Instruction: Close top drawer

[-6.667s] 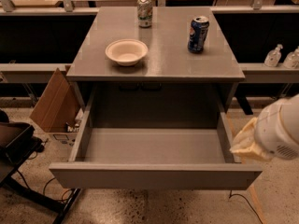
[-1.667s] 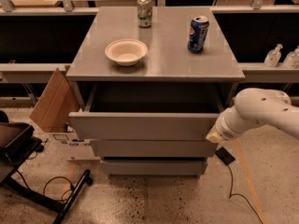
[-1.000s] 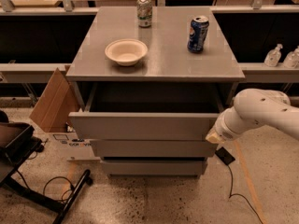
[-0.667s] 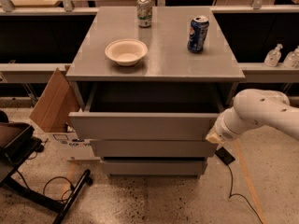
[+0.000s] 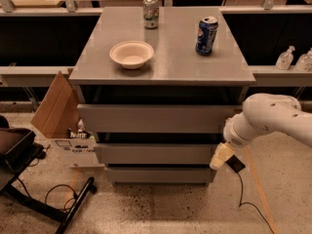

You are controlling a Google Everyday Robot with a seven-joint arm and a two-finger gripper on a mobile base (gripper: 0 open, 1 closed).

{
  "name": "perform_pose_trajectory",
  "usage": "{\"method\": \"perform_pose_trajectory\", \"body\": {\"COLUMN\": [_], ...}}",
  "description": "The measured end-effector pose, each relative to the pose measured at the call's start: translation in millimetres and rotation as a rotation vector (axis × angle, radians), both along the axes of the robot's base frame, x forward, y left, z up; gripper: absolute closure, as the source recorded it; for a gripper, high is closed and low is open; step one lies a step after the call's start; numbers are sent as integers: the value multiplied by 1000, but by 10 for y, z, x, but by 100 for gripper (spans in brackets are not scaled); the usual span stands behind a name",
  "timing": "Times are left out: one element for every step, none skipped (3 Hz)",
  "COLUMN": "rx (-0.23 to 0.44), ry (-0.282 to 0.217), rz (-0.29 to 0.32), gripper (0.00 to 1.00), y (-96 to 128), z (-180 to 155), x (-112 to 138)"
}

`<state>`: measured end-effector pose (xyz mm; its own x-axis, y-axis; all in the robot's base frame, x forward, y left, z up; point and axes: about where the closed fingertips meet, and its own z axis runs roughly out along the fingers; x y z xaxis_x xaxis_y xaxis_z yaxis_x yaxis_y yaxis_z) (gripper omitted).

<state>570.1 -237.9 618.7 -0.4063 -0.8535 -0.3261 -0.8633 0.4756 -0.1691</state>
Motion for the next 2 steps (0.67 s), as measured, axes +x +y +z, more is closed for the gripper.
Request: {"method": "perform_pose_trajectory", "body": {"rx": [0, 0], "ry": [0, 2], "rz": [0, 2], "gripper": [0, 18], "y": [0, 9], "z": [0, -13], "x": [0, -4]}}
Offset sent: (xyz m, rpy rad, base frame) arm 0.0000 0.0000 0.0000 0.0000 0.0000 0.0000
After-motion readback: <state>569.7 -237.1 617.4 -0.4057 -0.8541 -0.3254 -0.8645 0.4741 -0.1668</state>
